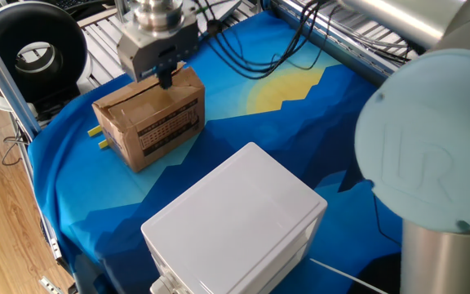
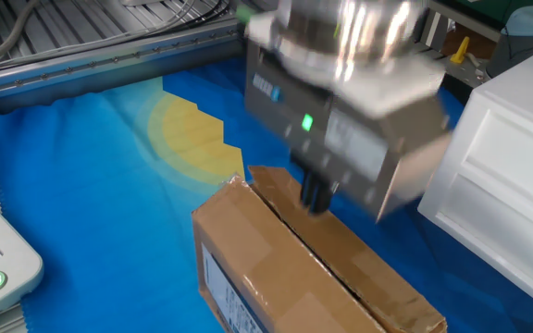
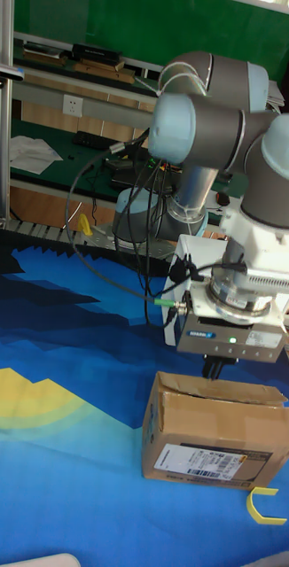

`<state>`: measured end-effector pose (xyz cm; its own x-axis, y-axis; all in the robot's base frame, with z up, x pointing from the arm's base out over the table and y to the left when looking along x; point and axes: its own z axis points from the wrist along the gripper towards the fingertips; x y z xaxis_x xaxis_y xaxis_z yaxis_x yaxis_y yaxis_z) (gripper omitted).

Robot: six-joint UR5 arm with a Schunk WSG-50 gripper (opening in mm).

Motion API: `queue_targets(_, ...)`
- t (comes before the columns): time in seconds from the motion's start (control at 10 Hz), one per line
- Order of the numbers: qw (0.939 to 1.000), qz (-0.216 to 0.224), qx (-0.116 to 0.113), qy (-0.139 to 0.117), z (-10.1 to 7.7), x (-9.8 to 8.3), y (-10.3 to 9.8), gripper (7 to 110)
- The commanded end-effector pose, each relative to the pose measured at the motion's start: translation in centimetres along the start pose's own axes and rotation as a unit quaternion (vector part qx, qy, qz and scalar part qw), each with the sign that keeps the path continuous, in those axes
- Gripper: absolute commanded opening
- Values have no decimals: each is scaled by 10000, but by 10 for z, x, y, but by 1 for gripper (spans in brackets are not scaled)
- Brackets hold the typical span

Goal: Cover the box

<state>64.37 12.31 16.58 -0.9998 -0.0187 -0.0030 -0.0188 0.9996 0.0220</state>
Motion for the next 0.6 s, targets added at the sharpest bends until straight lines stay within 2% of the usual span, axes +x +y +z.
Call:
queue_targets(0.0, 9997, -118, -160, 165, -52, 34, -11, 7)
queue_targets(0.1, 9997, -148, -144, 135, -64, 43, -19, 7)
queue_targets(0.2, 9997, -209, -124, -26, -73, 46, -30, 7)
queue_targets(0.3, 9995, -255, -86, -170, -79, 48, -38, 7)
queue_targets(0.5, 9991, -342, 35, -264, -84, 57, -54, 7)
